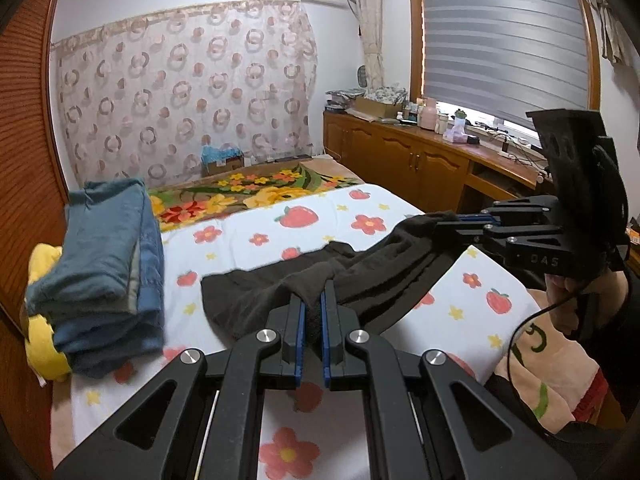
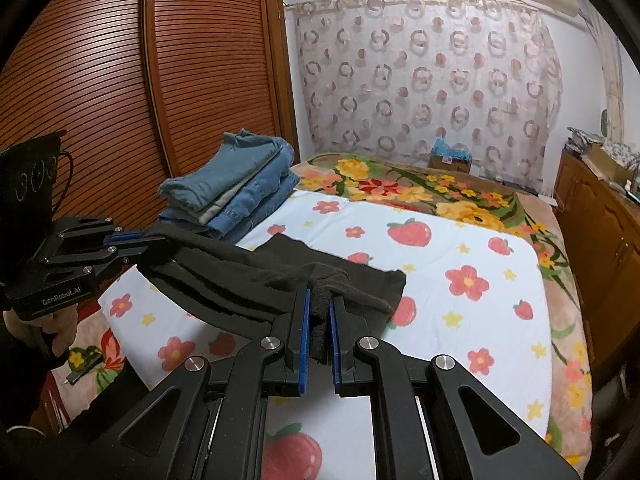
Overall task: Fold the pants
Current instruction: 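Carry the held pants end with both grippers over the folded pants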
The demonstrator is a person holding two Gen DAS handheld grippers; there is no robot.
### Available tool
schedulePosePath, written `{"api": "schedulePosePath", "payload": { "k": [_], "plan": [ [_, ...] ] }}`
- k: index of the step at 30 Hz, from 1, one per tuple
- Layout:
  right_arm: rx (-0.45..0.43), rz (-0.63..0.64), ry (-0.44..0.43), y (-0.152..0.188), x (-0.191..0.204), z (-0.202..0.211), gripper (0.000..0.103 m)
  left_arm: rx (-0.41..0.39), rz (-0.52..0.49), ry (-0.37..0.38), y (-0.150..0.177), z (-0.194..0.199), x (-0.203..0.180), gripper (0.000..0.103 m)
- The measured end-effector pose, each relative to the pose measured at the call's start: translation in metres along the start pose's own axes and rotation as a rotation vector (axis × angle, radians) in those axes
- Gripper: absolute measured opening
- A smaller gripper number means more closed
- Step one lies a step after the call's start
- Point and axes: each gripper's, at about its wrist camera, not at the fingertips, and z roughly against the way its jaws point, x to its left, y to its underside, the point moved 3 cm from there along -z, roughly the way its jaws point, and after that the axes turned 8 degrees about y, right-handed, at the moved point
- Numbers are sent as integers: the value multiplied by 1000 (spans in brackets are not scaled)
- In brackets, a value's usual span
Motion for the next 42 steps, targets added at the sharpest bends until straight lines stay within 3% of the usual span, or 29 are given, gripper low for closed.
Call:
{"api": "schedulePosePath", "payload": {
  "k": [16, 32, 42],
  "plan": [
    [79, -74, -27, 51, 9, 2, 8, 89, 54, 42, 64, -2, -20, 7],
    [130, -123, -31, 85, 17, -5, 8, 183, 115, 51, 99, -18, -19, 7],
    [149, -134, -18, 100, 20, -11, 8, 241, 169, 31, 121, -30, -13, 22]
  ]
}}
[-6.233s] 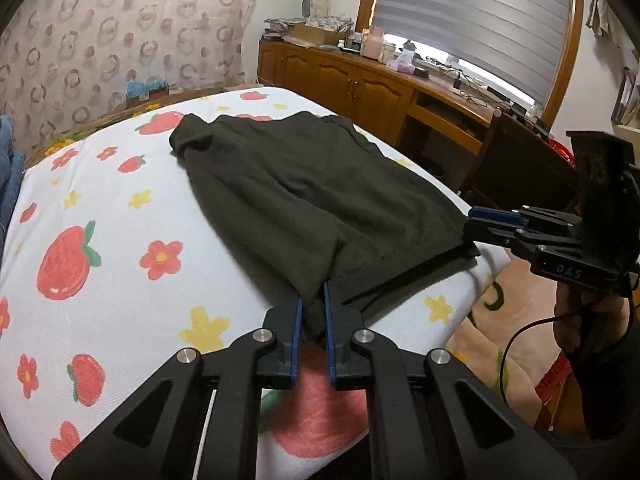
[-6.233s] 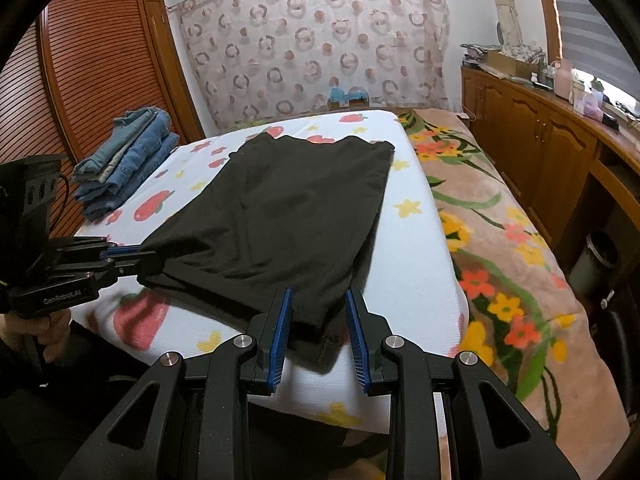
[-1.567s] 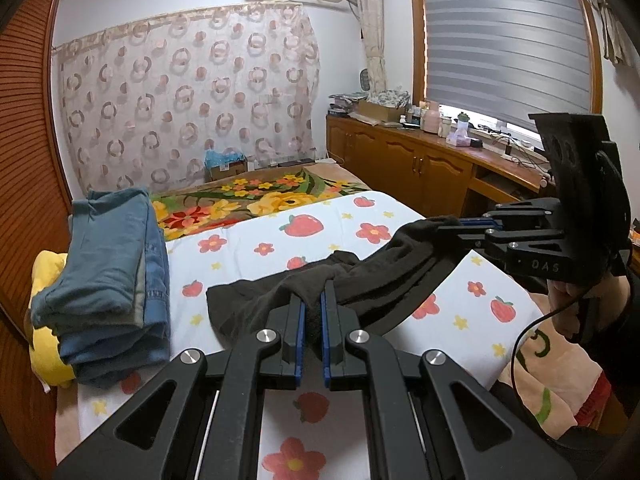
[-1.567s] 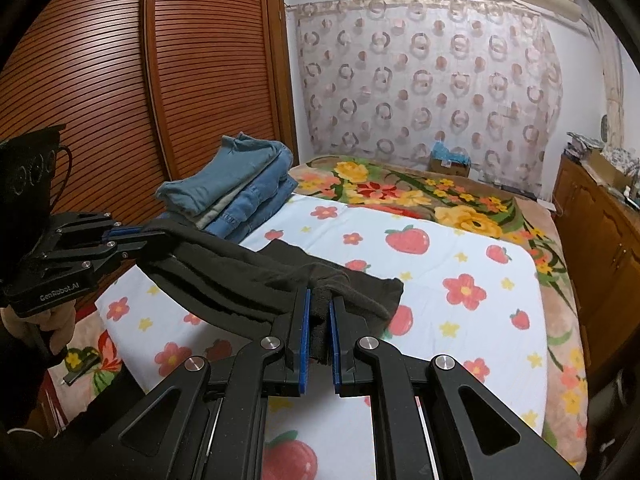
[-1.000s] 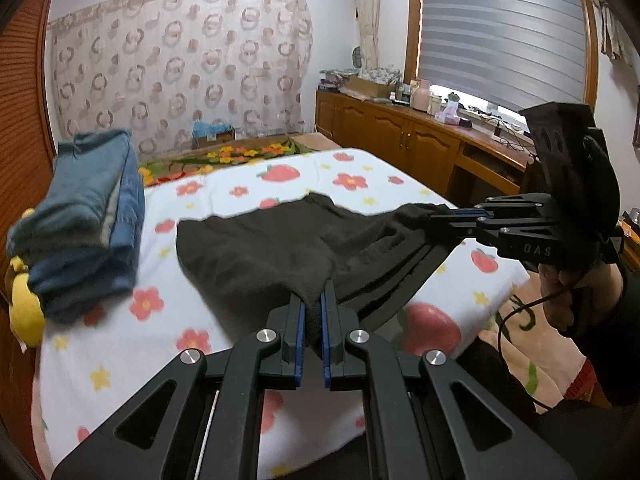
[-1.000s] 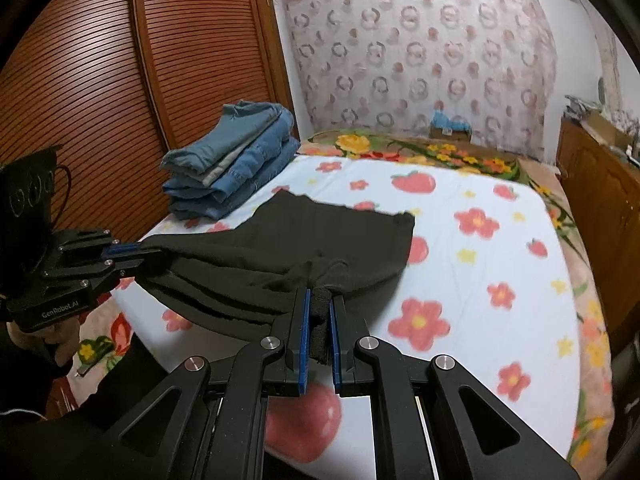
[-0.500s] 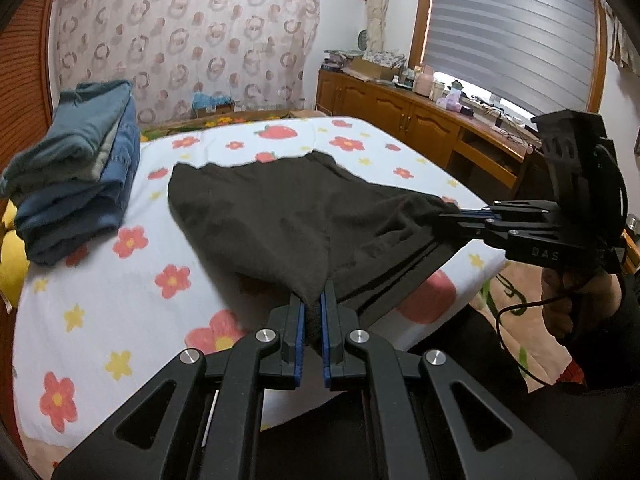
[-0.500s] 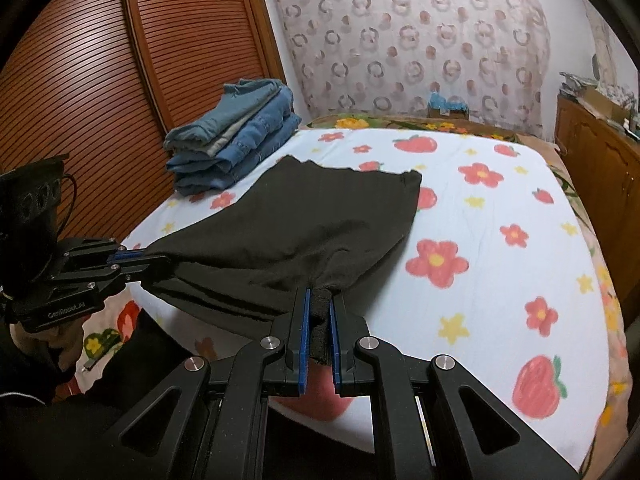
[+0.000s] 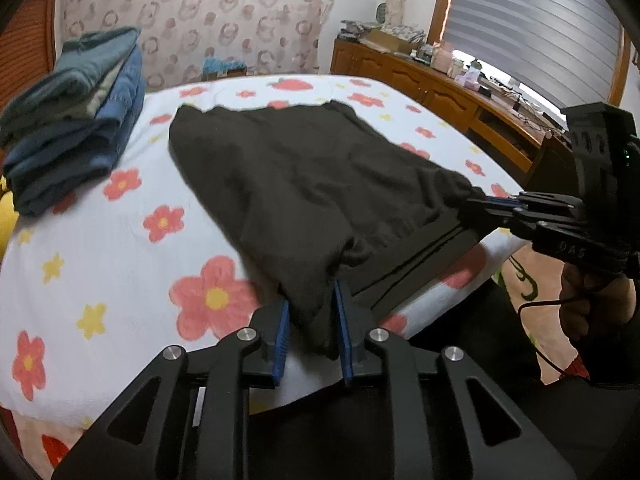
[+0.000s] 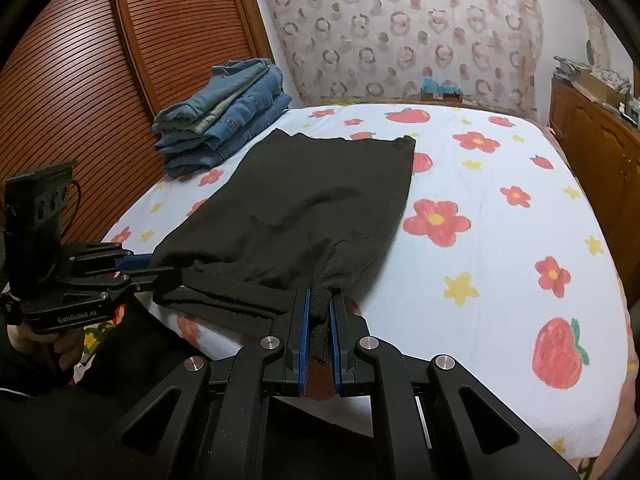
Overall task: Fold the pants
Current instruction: 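Carry the held pants end with both grippers over the folded pants, then lower the pants end onto the pile and open both grippers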
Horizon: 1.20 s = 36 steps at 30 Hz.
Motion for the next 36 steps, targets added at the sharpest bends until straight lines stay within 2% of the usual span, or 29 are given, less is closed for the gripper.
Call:
{"api": "schedulePosePath", "payload": {
  "k": [4, 8, 11, 13, 15, 23, 36],
  "plan": [
    [2, -5, 2, 3, 0, -2, 8, -11, 13, 0, 3, 1, 3, 27],
    [0, -4, 1, 4, -1, -3, 8, -25, 16, 14, 6, 2, 5, 27],
    [-7, -3, -3, 4, -2, -1, 8, -18, 9, 51, 4, 5, 1, 18],
    [-17, -8, -13, 2, -2, 2, 8, -31, -6, 48, 2, 9, -2, 10],
    [-28, -10, -22, 1, -3, 6, 8, -49, -18, 54, -1, 16, -7, 9],
    [-77, -18, -60, -7, -4, 31, 8, -136, -33, 93, -16, 52, -12, 9],
    [-152, 11, -88, -13, -1, 65, 9, -223, -68, 109, -34, 89, -21, 9]
  ]
}}
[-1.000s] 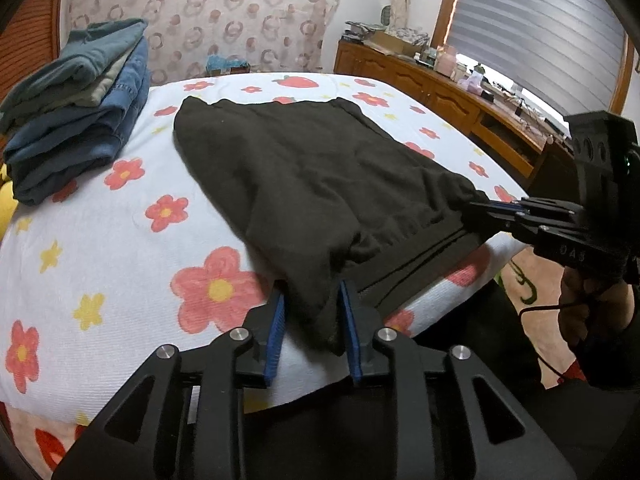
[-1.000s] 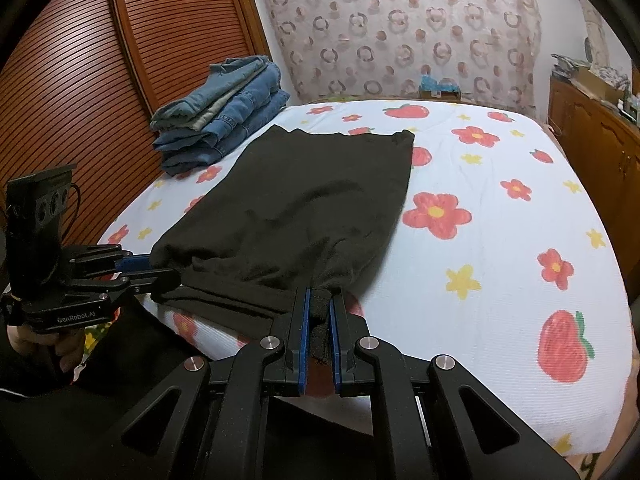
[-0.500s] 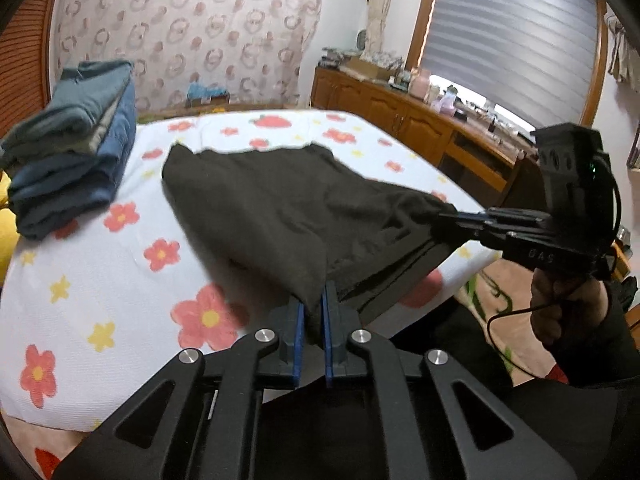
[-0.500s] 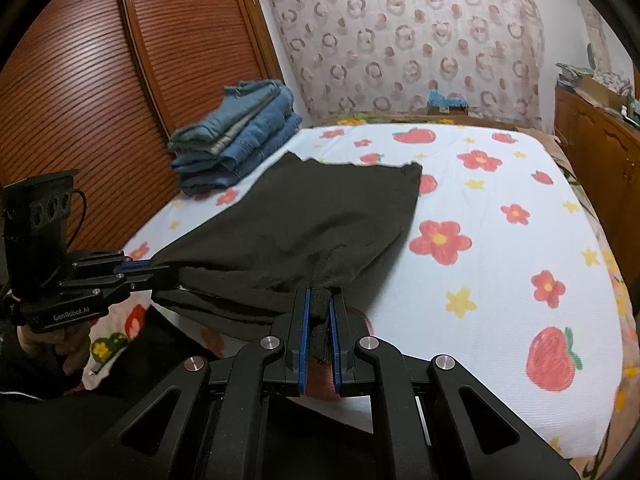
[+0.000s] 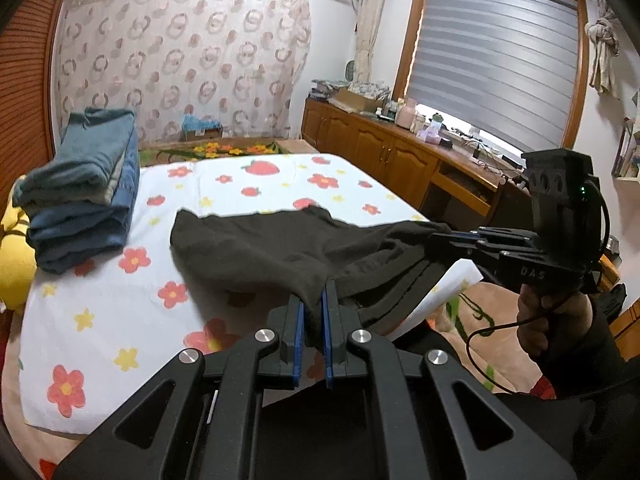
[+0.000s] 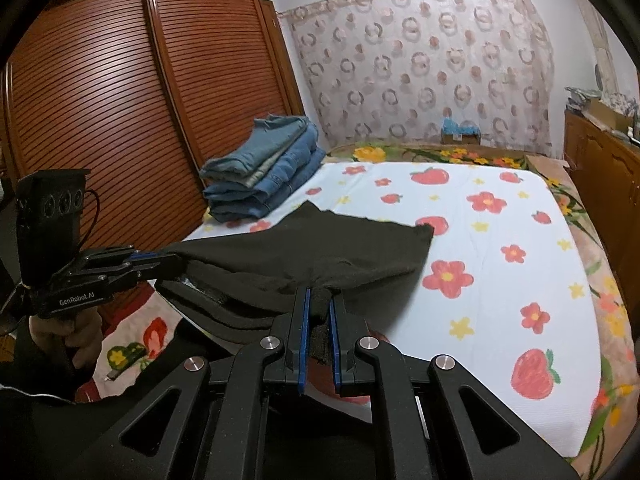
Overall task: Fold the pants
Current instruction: 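Lower the pants end onto the pile and open both grippers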
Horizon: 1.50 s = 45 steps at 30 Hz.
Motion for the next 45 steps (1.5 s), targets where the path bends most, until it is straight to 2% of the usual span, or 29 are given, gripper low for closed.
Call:
{"api": "schedulePosePath", "payload": {
  "k": [4, 12, 27, 38, 40, 42, 45],
  "plan": [
    [-11, 4, 0, -2, -3, 1, 9, 1, -1, -10, -1, -3, 5, 9],
    [9, -7, 21, -11, -13, -27, 8, 37, 28, -30, 2, -25, 24, 9],
    [21, 18, 70, -45, -20, -81, 8, 3, 22, -97, -27, -52, 52, 9],
    [74, 28, 104, -46, -24, -120, 8, 5, 24, -167, -32, -66, 64, 10],
    [85, 24, 105, -45, -25, -126, 8, 10, 20, -173, -30, -67, 64, 18],
    [93, 25, 110, -45, -26, -130, 8, 11, 7, -189, -29, -67, 64, 21],
    [100, 23, 111, -45, -26, -134, 8, 10, 9, -188, -28, -66, 64, 33]
  ]
}}
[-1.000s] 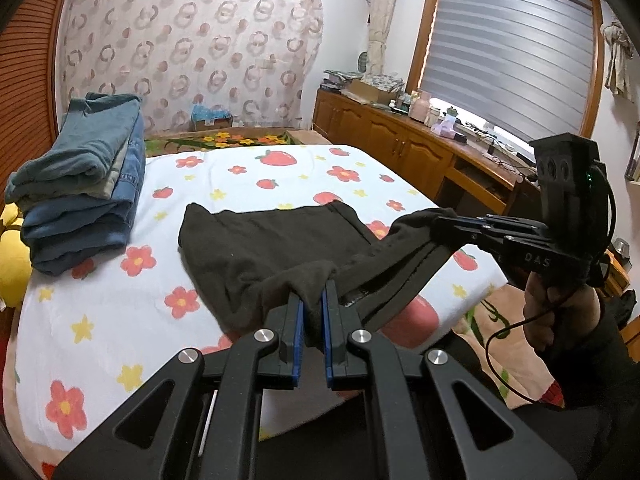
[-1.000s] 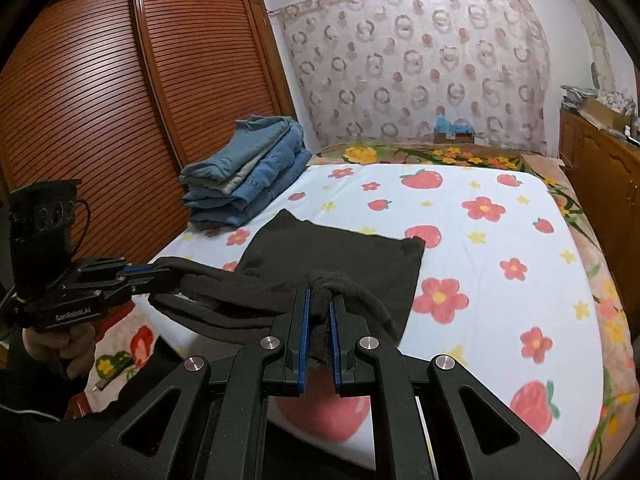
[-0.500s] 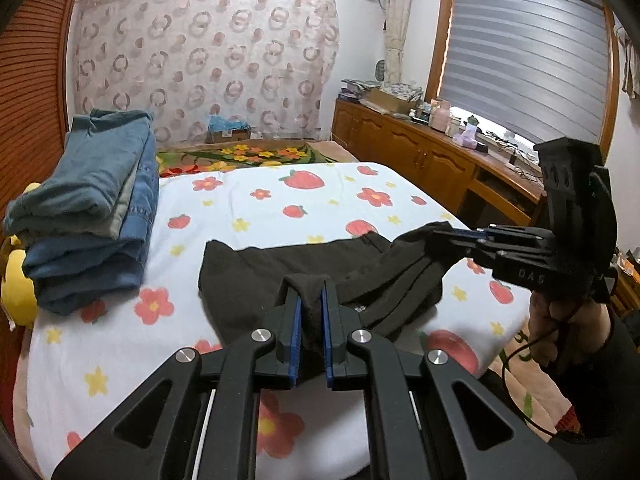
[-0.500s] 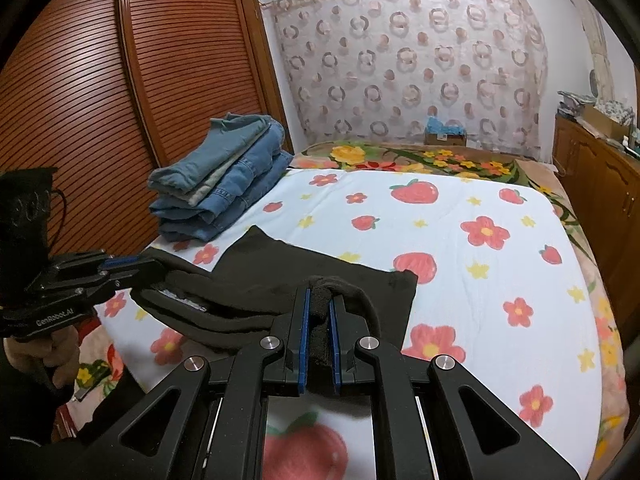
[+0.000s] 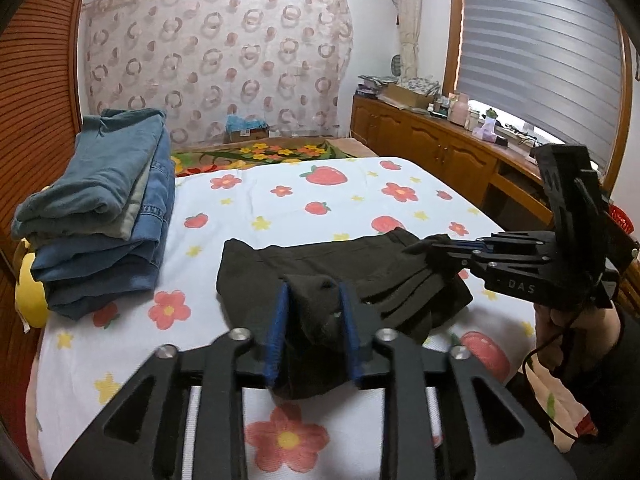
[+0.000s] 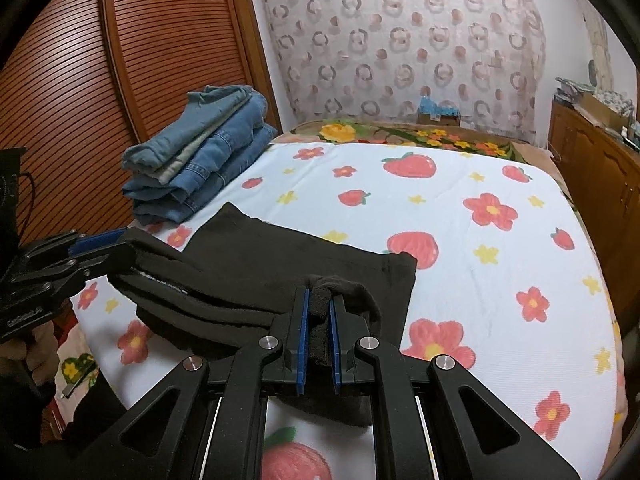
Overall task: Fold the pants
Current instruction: 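Lower the pants end onto the pile and open both grippers, then close the left gripper on the folded pants edge while the right gripper closes beside it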
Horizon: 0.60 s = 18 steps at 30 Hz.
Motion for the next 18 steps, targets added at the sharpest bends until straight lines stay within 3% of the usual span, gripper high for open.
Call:
{"api": "schedulePosePath", "payload": {
  "k": [6, 12, 18],
  "plan": [
    [-9, 1, 3, 0, 1, 1, 12, 19, 7, -25, 8, -2, 3, 71],
    [-46, 5, 34, -4, 1, 17, 32, 56, 40, -26, 24, -9, 13, 73],
    [-58, 7, 36, 7, -4, 34, 35, 79, 42, -7, 35, -9, 10, 73]
  ]
}}
